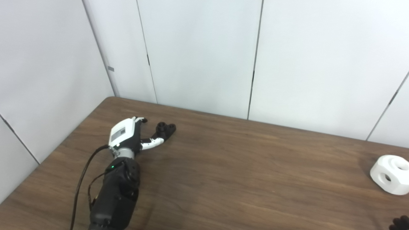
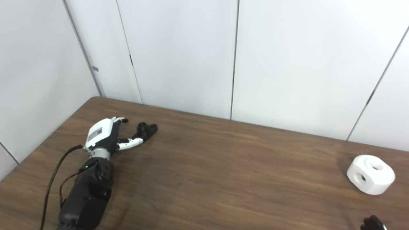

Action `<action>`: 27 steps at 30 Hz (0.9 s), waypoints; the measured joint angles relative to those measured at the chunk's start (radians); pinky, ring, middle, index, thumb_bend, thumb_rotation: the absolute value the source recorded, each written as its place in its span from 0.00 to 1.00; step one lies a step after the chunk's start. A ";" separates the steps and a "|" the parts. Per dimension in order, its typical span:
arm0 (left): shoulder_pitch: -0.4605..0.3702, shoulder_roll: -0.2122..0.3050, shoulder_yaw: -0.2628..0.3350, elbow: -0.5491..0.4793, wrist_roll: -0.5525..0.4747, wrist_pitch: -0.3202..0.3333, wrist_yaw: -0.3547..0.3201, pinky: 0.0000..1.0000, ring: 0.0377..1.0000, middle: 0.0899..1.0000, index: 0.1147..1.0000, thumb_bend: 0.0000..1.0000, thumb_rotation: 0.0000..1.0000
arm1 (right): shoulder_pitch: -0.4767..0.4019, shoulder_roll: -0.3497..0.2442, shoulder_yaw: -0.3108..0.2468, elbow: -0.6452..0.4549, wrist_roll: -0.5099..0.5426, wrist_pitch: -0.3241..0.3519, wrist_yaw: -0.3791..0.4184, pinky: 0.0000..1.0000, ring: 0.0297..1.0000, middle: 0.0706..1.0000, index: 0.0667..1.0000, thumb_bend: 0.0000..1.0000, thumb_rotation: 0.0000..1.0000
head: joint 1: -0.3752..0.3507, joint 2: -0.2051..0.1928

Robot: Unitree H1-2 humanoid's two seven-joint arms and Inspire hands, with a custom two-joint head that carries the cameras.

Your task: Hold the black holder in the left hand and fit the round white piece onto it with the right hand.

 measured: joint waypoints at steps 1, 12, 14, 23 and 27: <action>-0.005 0.000 0.000 0.010 0.000 0.000 0.004 1.00 0.99 0.95 0.83 0.84 0.48 | 0.000 0.000 0.000 0.000 0.000 0.000 -0.001 0.97 0.97 0.95 0.94 0.63 1.00 | 0.000 0.000; -0.038 0.003 -0.027 0.087 -0.016 0.001 0.034 0.98 0.99 0.94 0.78 0.83 0.45 | 0.011 0.000 -0.003 -0.007 0.000 0.001 -0.003 0.97 0.98 0.97 0.95 0.63 1.00 | -0.005 0.008; -0.042 0.003 -0.029 0.097 -0.019 0.001 0.036 1.00 1.00 0.95 0.79 0.83 0.45 | 0.012 -0.001 -0.003 -0.008 0.000 0.001 -0.003 0.96 0.97 0.96 0.95 0.64 1.00 | -0.006 0.009; -0.058 0.003 -0.030 0.146 -0.007 0.001 0.034 0.99 1.00 0.95 0.78 0.84 0.47 | 0.020 -0.001 -0.004 -0.016 -0.001 0.002 -0.011 0.96 0.98 0.96 0.95 0.67 1.00 | -0.014 0.017; -0.062 0.004 -0.035 0.151 -0.006 0.001 0.034 1.00 1.00 0.95 0.78 0.84 0.45 | 0.026 0.000 -0.002 -0.020 -0.001 0.005 -0.014 0.96 0.98 0.96 0.95 0.65 1.00 | -0.020 0.018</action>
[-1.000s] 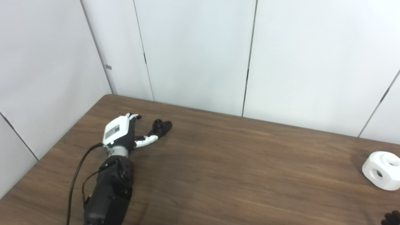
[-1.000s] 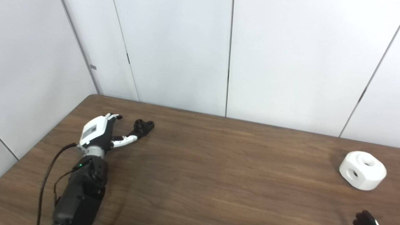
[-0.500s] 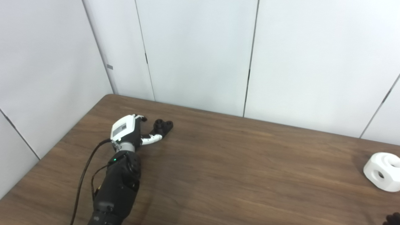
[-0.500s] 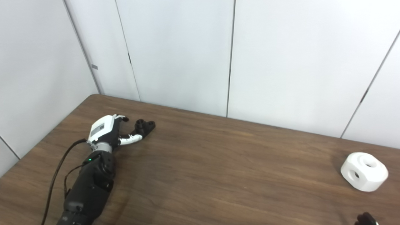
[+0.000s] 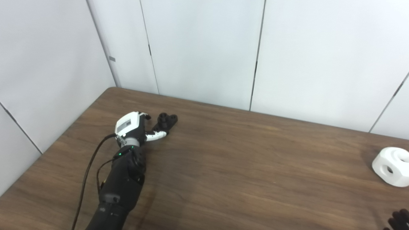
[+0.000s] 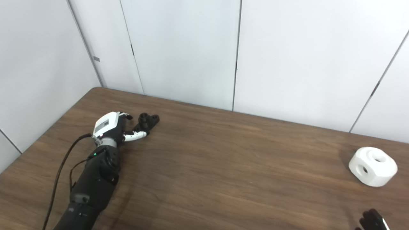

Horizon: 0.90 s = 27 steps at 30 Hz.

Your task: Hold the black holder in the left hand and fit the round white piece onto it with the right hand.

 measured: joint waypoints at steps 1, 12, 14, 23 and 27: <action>-0.003 0.001 -0.004 0.005 0.000 0.000 0.000 1.00 0.99 0.95 0.77 0.84 0.44 | 0.000 0.000 0.000 0.000 0.000 0.000 0.000 0.95 0.97 0.96 0.95 0.65 1.00 | 0.000 0.002; -0.019 0.005 -0.038 0.035 -0.003 0.000 0.029 1.00 0.99 0.94 0.75 0.82 0.45 | 0.004 0.000 0.000 -0.003 0.000 0.000 -0.001 0.97 0.98 0.97 0.95 0.64 1.00 | -0.009 0.009; -0.022 0.005 -0.045 0.035 -0.003 0.000 0.028 1.00 0.99 0.93 0.74 0.82 0.44 | 0.005 0.000 0.000 -0.003 0.001 0.000 -0.001 0.96 0.98 0.97 0.95 0.65 1.00 | -0.011 0.011; -0.023 0.006 -0.066 0.035 -0.003 0.000 0.032 0.98 0.98 0.91 0.71 0.81 0.42 | 0.014 0.000 0.000 -0.010 0.000 0.013 -0.003 0.95 0.97 0.96 0.94 0.64 1.00 | -0.026 0.018; -0.024 0.006 -0.071 0.035 0.000 0.000 0.035 0.97 0.98 0.91 0.70 0.81 0.40 | 0.021 0.000 0.000 -0.016 0.000 0.020 -0.010 0.95 0.97 0.96 0.95 0.65 1.00 | -0.026 0.023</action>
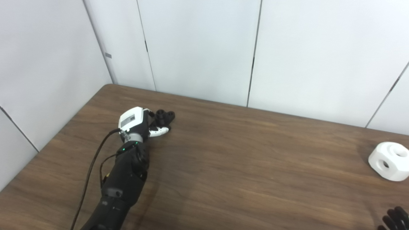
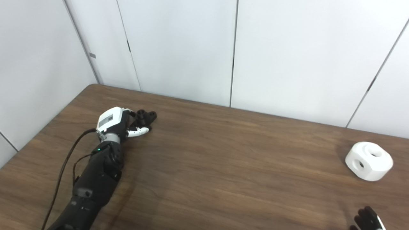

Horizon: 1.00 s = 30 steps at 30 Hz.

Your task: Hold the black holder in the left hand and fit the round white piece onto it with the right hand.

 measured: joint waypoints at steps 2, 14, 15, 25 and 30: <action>0.000 0.000 -0.003 0.000 0.003 0.000 0.001 0.98 0.98 0.91 0.69 0.81 0.39 | 0.001 0.000 0.000 -0.001 0.000 0.001 0.000 0.96 0.97 0.96 0.95 0.65 1.00 | -0.002 0.002; -0.002 0.006 -0.016 0.001 0.002 -0.002 0.009 0.96 0.95 0.86 0.59 0.78 0.24 | 0.005 -0.004 0.000 -0.012 0.014 0.017 0.000 0.94 0.96 0.96 0.96 0.65 1.00 | -0.003 0.015; -0.002 0.009 -0.018 0.002 0.002 -0.003 0.008 0.96 0.95 0.86 0.59 0.78 0.24 | 0.005 -0.005 0.000 -0.012 0.016 0.017 0.000 0.94 0.96 0.96 0.96 0.65 1.00 | -0.003 0.015; 0.000 0.015 -0.004 0.002 -0.124 -0.010 0.066 0.84 0.89 0.80 0.42 0.52 0.05 | 0.014 -0.011 -0.004 -0.017 0.026 0.018 0.000 0.92 0.95 0.95 0.95 0.67 1.00 | 0.000 0.026; 0.001 0.026 -0.019 0.002 -0.152 -0.012 0.090 0.78 0.86 0.77 0.42 0.52 0.04 | 0.014 -0.015 -0.006 -0.017 0.030 0.018 0.001 0.93 0.95 0.95 0.95 0.69 1.00 | 0.002 0.028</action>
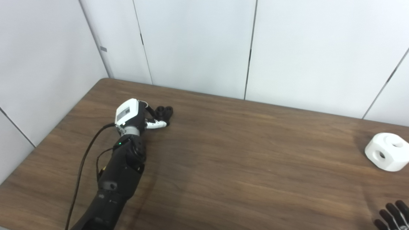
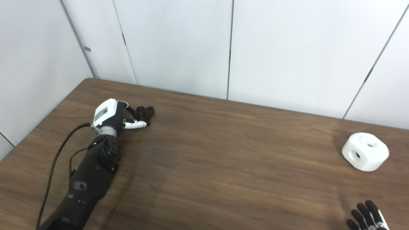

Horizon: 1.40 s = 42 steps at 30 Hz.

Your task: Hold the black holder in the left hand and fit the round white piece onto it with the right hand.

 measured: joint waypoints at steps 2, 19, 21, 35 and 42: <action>0.000 0.005 -0.006 0.000 -0.008 0.000 0.006 0.77 0.85 0.76 0.42 0.52 0.04 | 0.001 -0.002 -0.001 0.000 0.000 0.000 0.000 0.93 0.95 0.95 0.95 0.69 1.00 | -0.005 0.005; 0.022 0.034 -0.048 -0.067 -0.048 0.009 -0.038 0.75 0.84 0.76 0.42 0.51 0.04 | 0.005 0.000 -0.003 -0.014 0.001 0.019 -0.001 0.90 0.93 0.94 0.94 0.68 1.00 | -0.057 0.015; 0.034 0.034 -0.056 -0.096 -0.046 0.011 -0.059 0.75 0.85 0.77 0.42 0.51 0.04 | 0.004 0.001 -0.002 -0.014 0.001 0.020 -0.001 0.89 0.93 0.94 0.94 0.67 1.00 | -0.058 0.015; 0.110 0.020 -0.130 -0.327 -0.043 0.013 -0.253 0.75 0.86 0.79 0.42 0.51 0.05 | -0.005 0.012 0.012 -0.040 0.000 0.037 -0.009 0.89 0.92 0.92 0.92 0.67 0.98 | -0.100 0.029; 0.150 0.018 -0.201 -0.447 -0.046 0.012 -0.333 0.77 0.88 0.81 0.42 0.51 0.05 | -0.005 0.027 0.024 -0.065 -0.005 0.050 -0.020 0.90 0.93 0.93 0.93 0.67 0.98 | -0.123 0.041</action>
